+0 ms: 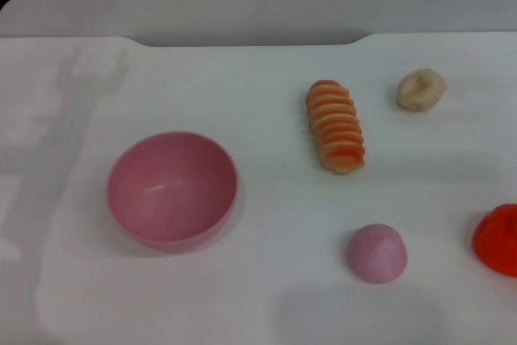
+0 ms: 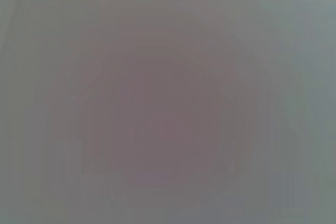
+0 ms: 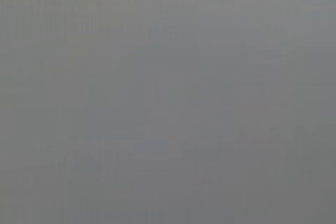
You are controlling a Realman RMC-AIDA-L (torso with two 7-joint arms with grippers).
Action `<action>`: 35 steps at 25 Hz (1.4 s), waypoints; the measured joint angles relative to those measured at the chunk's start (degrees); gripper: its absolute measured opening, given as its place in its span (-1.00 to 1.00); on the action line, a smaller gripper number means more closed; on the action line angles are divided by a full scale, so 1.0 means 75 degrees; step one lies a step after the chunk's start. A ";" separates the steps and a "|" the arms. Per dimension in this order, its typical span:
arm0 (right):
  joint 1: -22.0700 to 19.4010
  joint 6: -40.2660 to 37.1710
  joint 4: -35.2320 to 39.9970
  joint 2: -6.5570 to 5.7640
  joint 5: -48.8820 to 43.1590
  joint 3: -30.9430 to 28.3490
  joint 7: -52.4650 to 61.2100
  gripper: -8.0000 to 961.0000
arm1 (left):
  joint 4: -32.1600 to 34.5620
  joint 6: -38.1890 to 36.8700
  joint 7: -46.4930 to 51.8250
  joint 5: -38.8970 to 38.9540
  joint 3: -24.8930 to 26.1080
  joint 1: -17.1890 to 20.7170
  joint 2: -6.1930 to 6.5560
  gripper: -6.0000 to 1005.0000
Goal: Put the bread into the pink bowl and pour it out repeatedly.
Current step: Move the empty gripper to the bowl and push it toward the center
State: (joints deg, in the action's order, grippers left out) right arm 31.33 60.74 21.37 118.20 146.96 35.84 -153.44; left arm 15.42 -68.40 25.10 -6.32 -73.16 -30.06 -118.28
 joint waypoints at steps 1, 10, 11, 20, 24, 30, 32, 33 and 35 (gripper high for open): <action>-0.0007 0.0001 0.0000 0.0001 0.0001 0.0000 0.0000 0.46 | 0.0062 0.0469 0.0233 0.0001 0.0028 -0.0029 0.0031 0.65; -0.0037 0.0007 -0.0030 0.0016 0.0011 -0.0011 -0.0003 0.46 | 0.0419 0.1398 0.0351 -0.0010 0.0013 0.0024 0.0045 0.64; -0.0038 0.0007 -0.0040 0.0016 0.0012 -0.0011 -0.0004 0.46 | 0.0420 0.1401 0.0351 -0.0001 0.0020 0.0026 0.0046 0.64; -0.0132 -0.0027 -0.0118 0.0015 0.0012 -0.0109 -0.0003 0.46 | 0.1460 0.3246 0.2015 -0.0816 -0.0384 0.0299 0.0302 0.64; -0.0148 -0.0037 -0.0268 0.0015 0.0012 -0.0229 -0.0003 0.46 | 0.2483 0.4035 0.3797 -0.2353 -0.0688 0.0551 0.0634 0.64; -0.0162 -0.0091 -0.0436 -0.0012 0.0012 -0.0362 -0.0003 0.46 | 0.3606 0.4278 0.7939 -0.5982 -0.0748 0.0713 0.1303 0.64; -0.0161 -0.0146 -0.0458 -0.0017 0.0012 -0.0394 -0.0003 0.46 | 0.3813 0.3945 0.9227 -0.7271 -0.0710 0.0664 0.1504 0.64; -0.0159 -0.0190 -0.0459 -0.0018 0.0012 -0.0396 -0.0003 0.46 | 0.3943 0.3673 0.9894 -0.7979 -0.0650 0.0645 0.1590 0.64; -0.0149 -0.0290 -0.0460 -0.0019 0.0009 -0.0397 -0.0003 0.46 | 0.4256 0.3035 1.1108 -0.9327 -0.0426 0.0571 0.1738 0.64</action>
State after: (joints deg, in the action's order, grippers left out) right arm 30.21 58.56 17.92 118.06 147.03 32.87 -153.46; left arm 47.34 -45.63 108.42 -76.28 -76.36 -25.77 -105.24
